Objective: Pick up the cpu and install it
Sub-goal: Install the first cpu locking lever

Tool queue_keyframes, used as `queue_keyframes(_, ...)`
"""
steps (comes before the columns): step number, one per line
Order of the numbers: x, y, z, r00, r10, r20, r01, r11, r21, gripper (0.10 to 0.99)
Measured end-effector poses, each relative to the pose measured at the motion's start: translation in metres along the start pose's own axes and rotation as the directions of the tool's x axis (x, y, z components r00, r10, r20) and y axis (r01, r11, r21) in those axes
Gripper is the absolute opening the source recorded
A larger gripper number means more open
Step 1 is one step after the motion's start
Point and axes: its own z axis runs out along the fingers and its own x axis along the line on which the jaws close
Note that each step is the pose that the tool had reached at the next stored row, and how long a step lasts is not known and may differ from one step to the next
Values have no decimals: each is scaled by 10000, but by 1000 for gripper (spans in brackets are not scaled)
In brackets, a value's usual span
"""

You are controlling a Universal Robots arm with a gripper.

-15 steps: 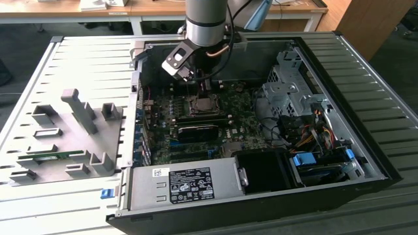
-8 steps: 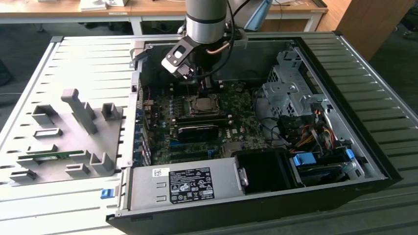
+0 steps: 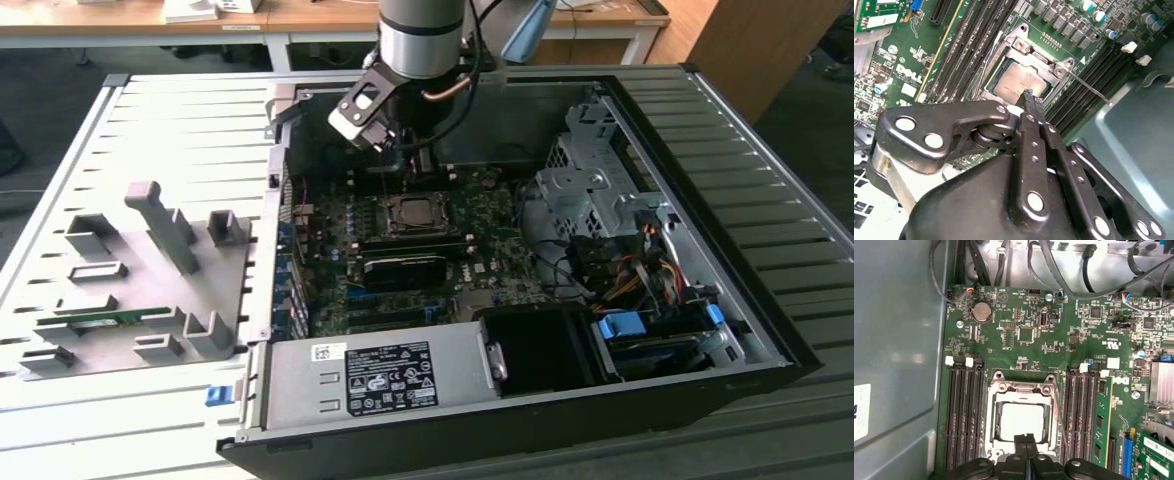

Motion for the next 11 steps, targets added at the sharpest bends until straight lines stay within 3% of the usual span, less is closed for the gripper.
queue_keyframes(11, 3, 1, -147, 10000, 0, 0, 0, 10000, -1, 122)
